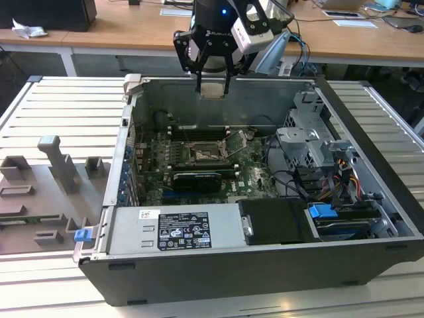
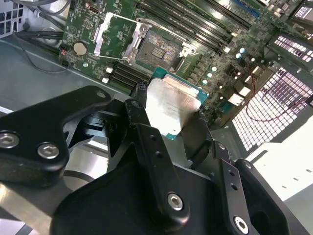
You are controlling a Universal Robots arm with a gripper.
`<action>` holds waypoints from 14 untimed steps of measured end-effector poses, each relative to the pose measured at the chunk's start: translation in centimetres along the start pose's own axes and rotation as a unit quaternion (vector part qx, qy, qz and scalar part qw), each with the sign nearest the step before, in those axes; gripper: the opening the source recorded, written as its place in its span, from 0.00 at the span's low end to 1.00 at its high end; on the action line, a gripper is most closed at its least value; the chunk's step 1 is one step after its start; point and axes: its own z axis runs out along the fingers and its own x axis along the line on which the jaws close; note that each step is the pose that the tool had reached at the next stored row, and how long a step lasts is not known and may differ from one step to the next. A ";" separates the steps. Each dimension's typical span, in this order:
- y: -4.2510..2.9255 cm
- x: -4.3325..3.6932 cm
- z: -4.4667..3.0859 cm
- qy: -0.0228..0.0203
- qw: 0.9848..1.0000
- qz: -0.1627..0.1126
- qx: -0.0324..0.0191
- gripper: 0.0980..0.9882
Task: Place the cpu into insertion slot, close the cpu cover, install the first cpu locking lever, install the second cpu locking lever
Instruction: 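Place the cpu into insertion slot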
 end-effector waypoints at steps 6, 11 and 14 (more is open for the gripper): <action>0.00 0.00 0.00 0.000 1.000 0.005 0.000 0.48; 0.00 0.01 0.00 -0.001 1.000 0.009 0.000 0.48; 0.00 0.01 0.00 -0.001 1.000 0.012 0.000 0.48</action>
